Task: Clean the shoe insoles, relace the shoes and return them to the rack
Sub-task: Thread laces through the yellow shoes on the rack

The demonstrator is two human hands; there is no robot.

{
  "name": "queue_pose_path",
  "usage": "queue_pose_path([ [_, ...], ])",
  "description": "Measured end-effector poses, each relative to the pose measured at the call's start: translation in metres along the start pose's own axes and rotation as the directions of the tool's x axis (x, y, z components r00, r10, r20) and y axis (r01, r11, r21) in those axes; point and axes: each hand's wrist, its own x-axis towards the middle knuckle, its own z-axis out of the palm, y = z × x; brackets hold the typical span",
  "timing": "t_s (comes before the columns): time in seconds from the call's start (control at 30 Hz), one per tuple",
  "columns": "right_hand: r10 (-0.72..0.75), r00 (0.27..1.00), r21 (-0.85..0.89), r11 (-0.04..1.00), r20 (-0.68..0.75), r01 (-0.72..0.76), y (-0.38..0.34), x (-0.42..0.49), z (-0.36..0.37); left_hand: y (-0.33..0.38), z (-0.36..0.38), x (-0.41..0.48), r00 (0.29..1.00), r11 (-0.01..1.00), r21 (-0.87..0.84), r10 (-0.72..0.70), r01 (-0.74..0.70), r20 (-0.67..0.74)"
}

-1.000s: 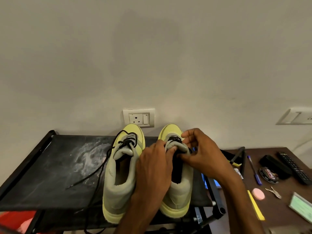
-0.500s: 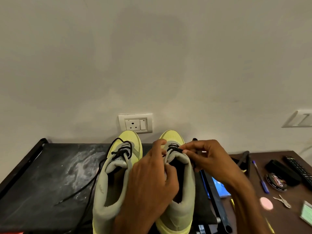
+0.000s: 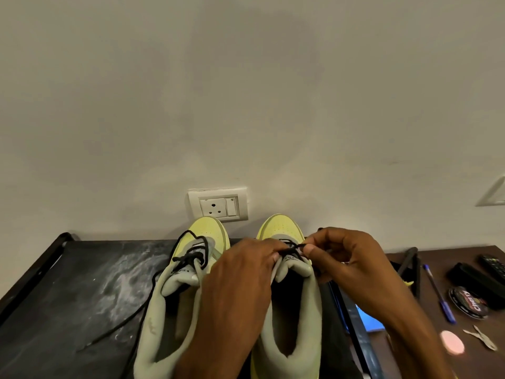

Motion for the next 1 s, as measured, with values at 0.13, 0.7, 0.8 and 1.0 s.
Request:
queue_pose_path([
  [0.13, -0.007, 0.993, 0.076, 0.997, 0.121, -0.002, -0.005, -0.006, -0.013, 0.003, 0.003, 0.003, 0.997, 0.998, 0.03, 0.055, -0.054, -0.05],
  [0.7, 0.05, 0.998, -0.107, 0.993, 0.042, -0.045, 0.015, 0.012, 0.009, -0.01, 0.019, 0.011, 0.99, 0.992, 0.124, 0.048, -0.031, -0.133],
  [0.8, -0.009, 0.999, -0.194, 0.981, 0.04, 0.017, 0.023, 0.011, 0.015, -0.013, 0.02, 0.014, 0.993, 0.991, 0.131, 0.023, -0.007, -0.117],
  [1.0, -0.029, 0.999, -0.227, 0.973, 0.016, 0.032, 0.025, 0.009, 0.02, -0.013, 0.026, 0.006, 0.946, 0.999, -0.01, 0.032, -0.037, -0.323],
])
